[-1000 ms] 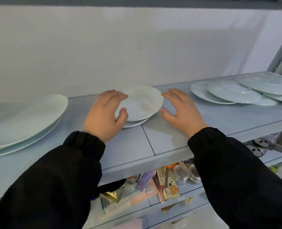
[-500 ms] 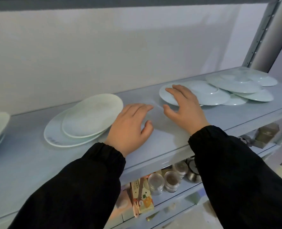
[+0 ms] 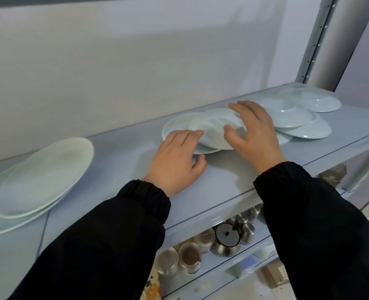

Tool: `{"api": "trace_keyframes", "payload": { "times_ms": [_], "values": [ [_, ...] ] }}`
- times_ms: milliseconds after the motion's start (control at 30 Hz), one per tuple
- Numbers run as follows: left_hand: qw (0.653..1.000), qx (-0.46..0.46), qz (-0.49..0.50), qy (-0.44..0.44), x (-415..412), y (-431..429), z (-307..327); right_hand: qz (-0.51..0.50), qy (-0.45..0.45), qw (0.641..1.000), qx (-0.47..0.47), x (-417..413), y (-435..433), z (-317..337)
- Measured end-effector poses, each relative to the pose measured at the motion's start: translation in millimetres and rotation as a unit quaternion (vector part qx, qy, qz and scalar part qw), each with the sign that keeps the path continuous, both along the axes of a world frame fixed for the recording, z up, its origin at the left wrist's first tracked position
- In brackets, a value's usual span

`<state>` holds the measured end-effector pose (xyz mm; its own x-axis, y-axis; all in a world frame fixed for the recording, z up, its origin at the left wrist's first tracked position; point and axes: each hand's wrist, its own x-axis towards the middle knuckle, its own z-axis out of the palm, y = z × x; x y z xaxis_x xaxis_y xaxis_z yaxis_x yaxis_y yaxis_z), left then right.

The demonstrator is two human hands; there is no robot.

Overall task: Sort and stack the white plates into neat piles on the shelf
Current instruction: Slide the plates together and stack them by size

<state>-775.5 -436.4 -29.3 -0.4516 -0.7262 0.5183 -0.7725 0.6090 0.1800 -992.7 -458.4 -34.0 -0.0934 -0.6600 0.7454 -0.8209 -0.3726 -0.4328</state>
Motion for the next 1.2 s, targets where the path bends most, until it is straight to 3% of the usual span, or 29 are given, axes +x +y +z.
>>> {"api": "trace_keyframes", "payload": {
  "times_ms": [300, 567, 767, 1200],
  "values": [
    [0.997, 0.032, -0.008, -0.073, -75, -33, -1, 0.034, -0.023, 0.999, -0.017, -29, -14, -1],
    [0.994, 0.019, 0.016, -0.108, -78, -30, 3, 0.060, -0.034, 0.998, -0.007, -27, -11, 1],
    [0.998, -0.012, 0.018, -0.061, -60, -19, 6, 0.071, -0.030, 0.997, -0.001, -26, -6, 2],
    [0.997, 0.008, 0.057, 0.052, 1, 5, 12, 0.076, -0.021, 0.997, 0.028, -23, 2, 2]
  ]
}}
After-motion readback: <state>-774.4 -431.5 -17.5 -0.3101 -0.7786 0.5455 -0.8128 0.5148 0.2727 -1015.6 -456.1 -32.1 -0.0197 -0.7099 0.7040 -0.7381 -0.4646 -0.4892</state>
